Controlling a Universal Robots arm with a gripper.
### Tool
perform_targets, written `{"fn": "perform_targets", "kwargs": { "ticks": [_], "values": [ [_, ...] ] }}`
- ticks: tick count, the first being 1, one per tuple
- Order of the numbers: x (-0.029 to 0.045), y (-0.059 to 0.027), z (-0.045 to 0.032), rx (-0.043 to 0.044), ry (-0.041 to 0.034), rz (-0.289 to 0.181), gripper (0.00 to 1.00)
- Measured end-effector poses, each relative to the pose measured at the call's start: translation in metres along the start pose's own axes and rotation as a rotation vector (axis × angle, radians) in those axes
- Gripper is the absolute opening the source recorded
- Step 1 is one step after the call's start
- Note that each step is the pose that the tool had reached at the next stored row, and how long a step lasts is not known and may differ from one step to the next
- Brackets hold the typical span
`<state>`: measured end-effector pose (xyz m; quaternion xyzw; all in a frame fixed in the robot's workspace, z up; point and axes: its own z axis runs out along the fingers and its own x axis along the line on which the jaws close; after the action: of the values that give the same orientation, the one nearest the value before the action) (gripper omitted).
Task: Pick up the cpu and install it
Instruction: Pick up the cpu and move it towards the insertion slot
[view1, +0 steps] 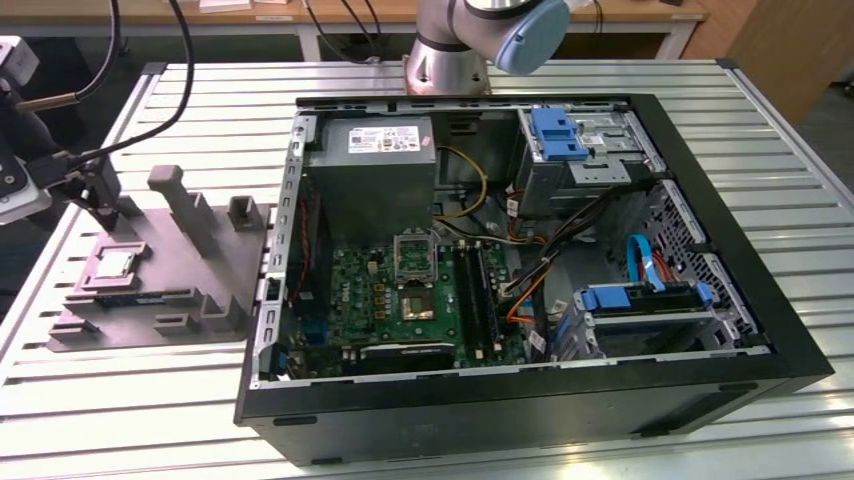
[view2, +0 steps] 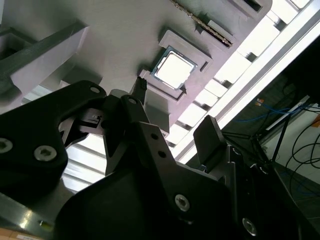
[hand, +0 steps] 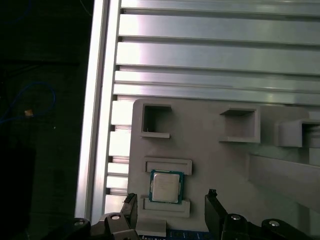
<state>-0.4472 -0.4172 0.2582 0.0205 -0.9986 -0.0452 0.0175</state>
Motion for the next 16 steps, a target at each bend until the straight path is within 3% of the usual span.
{"fn": "perform_targets", "kwargs": {
  "ticks": [6,13,16],
  "values": [
    [-0.0001,-0.0007,0.0069,0.0035,0.0016,-0.013,0.65],
    [0.0046,-0.0015,0.0186,0.0042,-0.0109,0.009,0.65],
    [0.0048,-0.0018,0.0226,0.0134,-0.0113,0.011,0.65]
  ]
}}
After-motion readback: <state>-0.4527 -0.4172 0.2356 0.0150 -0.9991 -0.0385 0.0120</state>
